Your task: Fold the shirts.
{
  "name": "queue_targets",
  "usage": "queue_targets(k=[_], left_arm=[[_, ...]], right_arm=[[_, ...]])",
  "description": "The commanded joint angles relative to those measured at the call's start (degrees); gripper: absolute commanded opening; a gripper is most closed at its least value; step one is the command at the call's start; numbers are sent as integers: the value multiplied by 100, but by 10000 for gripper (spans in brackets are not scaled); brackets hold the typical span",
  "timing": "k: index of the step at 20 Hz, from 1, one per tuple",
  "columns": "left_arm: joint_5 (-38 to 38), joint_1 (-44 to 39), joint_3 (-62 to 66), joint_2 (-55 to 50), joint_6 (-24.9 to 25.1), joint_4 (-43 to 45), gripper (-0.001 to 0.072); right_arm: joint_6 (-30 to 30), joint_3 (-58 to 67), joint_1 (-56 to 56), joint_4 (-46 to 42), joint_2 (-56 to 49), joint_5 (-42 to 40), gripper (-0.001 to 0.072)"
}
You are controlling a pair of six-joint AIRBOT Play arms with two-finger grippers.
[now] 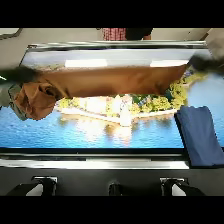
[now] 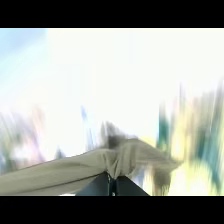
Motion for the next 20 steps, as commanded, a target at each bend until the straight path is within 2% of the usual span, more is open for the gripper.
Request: queue_targets(k=[1, 3, 5, 8, 10, 12, 14, 16, 18, 20], left_arm=[[402, 4, 1934, 1019, -662, 892, 26], [378, 4, 2048, 1379, -953, 879, 26], [365, 4, 2048, 1604, -1003, 881, 26], [330, 4, 2048, 1598, -999, 894, 26], [2, 4, 2046, 1375, -977, 896, 26], [-667, 4, 1963, 964, -973, 892, 27], [-1226, 4, 1561, 459, -728, 892, 27], [-1338, 2, 769, -63, -555, 892, 27], [-1163, -7, -229, -654, -496, 892, 27], [-575, -9, -1069, -1362, -444, 866, 28]], right_arm=[[-48, 627, -4, -535, 1790, -1141, 35], [297, 627, -4, -778, 2378, -850, 35], [579, 627, -4, -1187, 2684, -605, 35], [743, 629, -4, -1517, 2747, -216, 35], [734, 627, -4, -1519, 2570, 192, 35], [715, 627, -4, -1519, 2140, 942, 35], [625, 625, -4, -1480, 1375, 1943, 35], [380, 564, -4, -1384, 372, 2677, 34], [306, 358, -2, -1237, -695, 2636, 34], [348, 227, -2, -817, -1786, 2203, 34]])
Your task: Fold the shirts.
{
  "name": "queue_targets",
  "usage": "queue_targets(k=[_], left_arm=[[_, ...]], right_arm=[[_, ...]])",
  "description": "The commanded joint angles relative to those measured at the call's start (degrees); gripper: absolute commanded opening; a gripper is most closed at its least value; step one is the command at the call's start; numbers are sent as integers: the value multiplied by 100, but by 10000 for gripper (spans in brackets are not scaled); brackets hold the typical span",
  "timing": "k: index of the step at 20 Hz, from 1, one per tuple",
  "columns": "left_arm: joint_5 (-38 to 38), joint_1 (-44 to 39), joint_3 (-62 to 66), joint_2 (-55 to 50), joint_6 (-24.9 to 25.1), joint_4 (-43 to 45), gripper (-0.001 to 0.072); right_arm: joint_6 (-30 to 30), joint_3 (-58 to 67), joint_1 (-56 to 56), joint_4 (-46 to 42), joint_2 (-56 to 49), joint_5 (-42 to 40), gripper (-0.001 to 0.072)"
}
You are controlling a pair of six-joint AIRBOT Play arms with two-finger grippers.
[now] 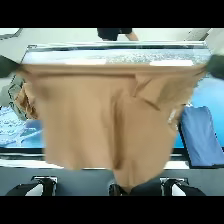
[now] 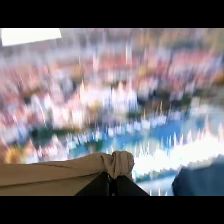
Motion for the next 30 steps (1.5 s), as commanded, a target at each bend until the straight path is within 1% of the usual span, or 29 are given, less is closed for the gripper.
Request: queue_targets(k=[1, 4, 6, 7, 8, 11, 12, 13, 14, 15, 16, 17, 18, 19, 20, 21, 22, 24, 26, 27, 30], left_arm=[[730, 0, -1300, -1244, 243, -26, 28], [1333, 2, -1180, -2398, 236, -302, 28], [1633, 0, -970, -2938, 236, -745, 28], [1735, -11, -903, -3147, 236, -1027, 28], [1764, -35, -872, -3303, 234, -1246, 28], [1578, -114, -868, -3550, 232, -1471, 31], [1421, -111, -850, -3536, 234, -1469, 107], [1071, -50, -745, -3515, 234, -1456, 346], [540, 70, -560, -3504, 234, -1438, 524], [-146, 249, -330, -3486, 234, -1370, 522], [-765, 452, -190, -3423, 234, -1196, 514], [-1200, 647, -216, -3289, 227, -916, 514], [-1493, 831, -363, -3121, 175, -608, 512], [-1635, 1008, -741, -2865, 168, -363, 511], [-1587, 1174, -1316, -2566, 168, -229, 475], [-1443, 1322, -1947, -2293, 197, -214, 456], [-1202, 1460, -2677, -2011, 313, -221, 456], [-774, 1679, -3812, -1657, 638, -264, 456], [-481, 1825, -4365, -1600, 1008, -612, 445], [-348, 1843, -4496, -1624, 1095, -804, 445], [-199, 1779, -4597, -1749, 1139, -1182, 443]], right_arm=[[98, -151, -4, 632, -1838, -361, 34], [527, -151, -4, 1751, -2903, -1633, 36], [542, -151, -4, 2717, -3314, -2159, 37], [540, -151, 0, 3027, -3473, -2243, 37], [540, -151, 0, 3145, -3604, -2218, 37], [520, -151, -2, 3134, -3773, -1871, 37], [520, -144, -7, 3141, -3733, -1762, 44], [496, -144, -44, 3136, -3639, -1633, 151], [402, -144, -127, 3128, -3480, -1425, 280], [262, -144, -236, 3053, -3298, -1163, 397], [197, -144, -389, 2804, -3088, -809, 446], [208, -144, -538, 2433, -2914, -393, 446], [238, -146, -691, 1969, -2761, 289, 444], [286, -157, -774, 1543, -2682, 831, 438], [262, -232, -796, 1086, -2616, 1342, 437], [170, -378, -789, 772, -2549, 1674, 437], [127, -640, -785, 706, -2439, 1814, 436], [96, -1252, -785, 822, -2149, 1670, 434], [20, -1672, -785, 898, -1919, 1486, 432], [-31, -1766, -785, 898, -1860, 1488, 432], [-92, -1777, -785, 903, -1838, 1609, 432]])
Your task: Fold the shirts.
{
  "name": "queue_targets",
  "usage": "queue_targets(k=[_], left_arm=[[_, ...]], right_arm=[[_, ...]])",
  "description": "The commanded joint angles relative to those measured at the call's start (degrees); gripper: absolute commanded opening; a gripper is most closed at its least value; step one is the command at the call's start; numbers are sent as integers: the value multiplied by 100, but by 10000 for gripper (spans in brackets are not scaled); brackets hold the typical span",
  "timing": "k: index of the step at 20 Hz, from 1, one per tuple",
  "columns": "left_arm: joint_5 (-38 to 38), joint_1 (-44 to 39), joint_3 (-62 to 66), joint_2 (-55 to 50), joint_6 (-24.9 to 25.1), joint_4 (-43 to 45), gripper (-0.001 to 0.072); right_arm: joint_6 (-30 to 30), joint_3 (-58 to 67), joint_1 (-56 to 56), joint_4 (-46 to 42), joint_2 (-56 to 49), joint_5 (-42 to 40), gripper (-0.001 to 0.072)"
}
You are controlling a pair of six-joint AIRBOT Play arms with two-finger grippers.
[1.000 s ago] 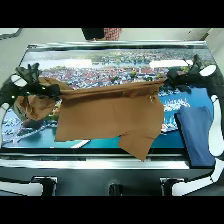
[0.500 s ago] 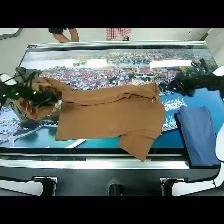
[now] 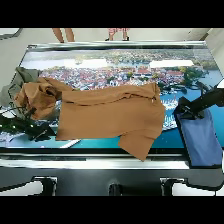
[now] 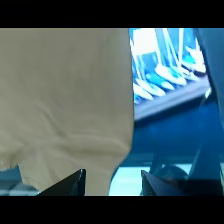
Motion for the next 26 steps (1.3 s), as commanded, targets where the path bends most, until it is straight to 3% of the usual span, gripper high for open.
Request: queue_targets(k=[1, 5, 10, 15, 21, 26], left_arm=[[267, 9, -376, -22, 201, -433, 418], [413, -133, -376, -61, 197, -431, 376], [450, -179, -376, -61, 199, -426, 28], [444, -179, -376, -55, 199, -428, 28], [444, -179, -374, -52, 199, -431, 28], [448, -179, -372, -55, 203, -433, 28]], right_arm=[[-125, -186, -2, -68, 114, 170, 432], [-138, -278, -2, -142, 144, 186, 432], [-146, -1355, -2, -138, 551, -319, 432], [-516, -2520, -2, 785, 632, -1025, 432], [-525, -3014, -2, 931, 332, -2081, 422], [-511, -3014, -2, 1746, -129, -2594, 319]])
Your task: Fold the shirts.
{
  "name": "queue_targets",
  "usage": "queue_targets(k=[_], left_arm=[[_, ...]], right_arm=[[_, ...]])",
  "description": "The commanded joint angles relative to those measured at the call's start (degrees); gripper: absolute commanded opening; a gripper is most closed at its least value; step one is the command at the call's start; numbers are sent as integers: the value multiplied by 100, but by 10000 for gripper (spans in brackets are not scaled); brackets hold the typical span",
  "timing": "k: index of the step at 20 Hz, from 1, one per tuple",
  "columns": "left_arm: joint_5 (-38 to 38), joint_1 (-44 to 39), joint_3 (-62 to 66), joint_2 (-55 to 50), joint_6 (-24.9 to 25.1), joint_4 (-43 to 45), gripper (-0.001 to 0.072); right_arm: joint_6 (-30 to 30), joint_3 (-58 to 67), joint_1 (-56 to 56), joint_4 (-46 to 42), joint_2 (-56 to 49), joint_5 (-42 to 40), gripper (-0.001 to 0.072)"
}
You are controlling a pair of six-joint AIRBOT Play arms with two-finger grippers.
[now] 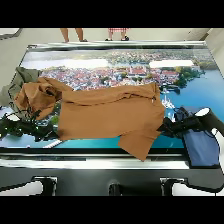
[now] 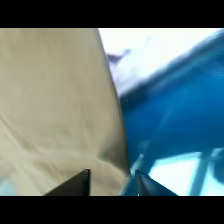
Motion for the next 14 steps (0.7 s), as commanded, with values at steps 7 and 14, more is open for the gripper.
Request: queue_targets(k=[7, 14], left_arm=[[-229, -13, 1440, 601, 2, -133, 24], [1360, -9, 5796, 2966, -586, -393, 27]], right_arm=[[-553, 1228, -11, 225, 529, 201, 36], [-769, 5038, -11, -973, 3377, -1663, 36]])
